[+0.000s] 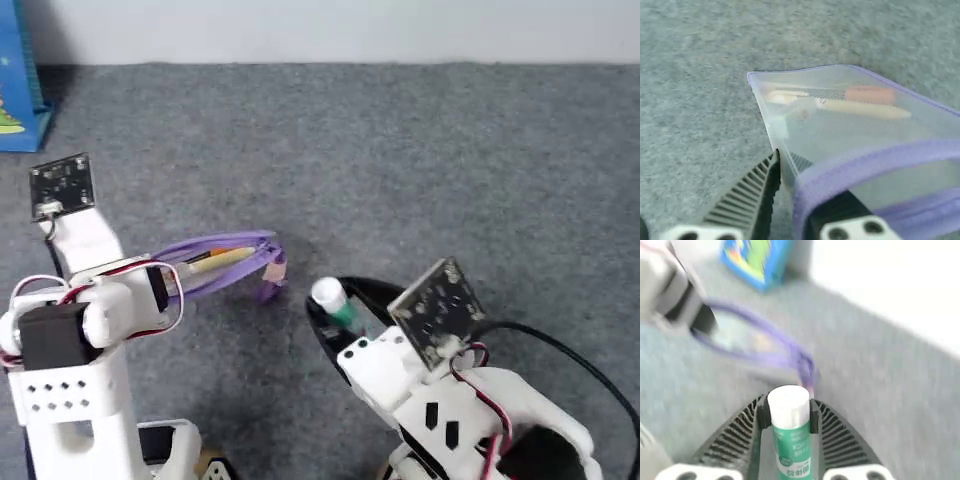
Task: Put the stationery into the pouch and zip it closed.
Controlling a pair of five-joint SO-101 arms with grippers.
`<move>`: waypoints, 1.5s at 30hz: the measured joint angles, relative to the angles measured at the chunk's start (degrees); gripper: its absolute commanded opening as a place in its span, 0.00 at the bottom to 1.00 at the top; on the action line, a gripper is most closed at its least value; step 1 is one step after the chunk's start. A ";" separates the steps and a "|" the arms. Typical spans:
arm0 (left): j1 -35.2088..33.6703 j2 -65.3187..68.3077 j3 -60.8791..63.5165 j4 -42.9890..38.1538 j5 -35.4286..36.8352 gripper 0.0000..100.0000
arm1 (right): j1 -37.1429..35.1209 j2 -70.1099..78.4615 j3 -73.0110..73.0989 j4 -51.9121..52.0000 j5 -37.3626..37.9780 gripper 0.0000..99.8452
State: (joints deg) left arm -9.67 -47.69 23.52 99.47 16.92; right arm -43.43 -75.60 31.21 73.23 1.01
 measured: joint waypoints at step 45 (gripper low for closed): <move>1.49 0.00 0.00 0.00 0.00 0.01 | -8.70 6.33 34.46 -62.51 -3.43 0.21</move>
State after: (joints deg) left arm -8.18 -47.69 23.52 99.47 16.92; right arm -52.13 -69.27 65.67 10.73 -2.42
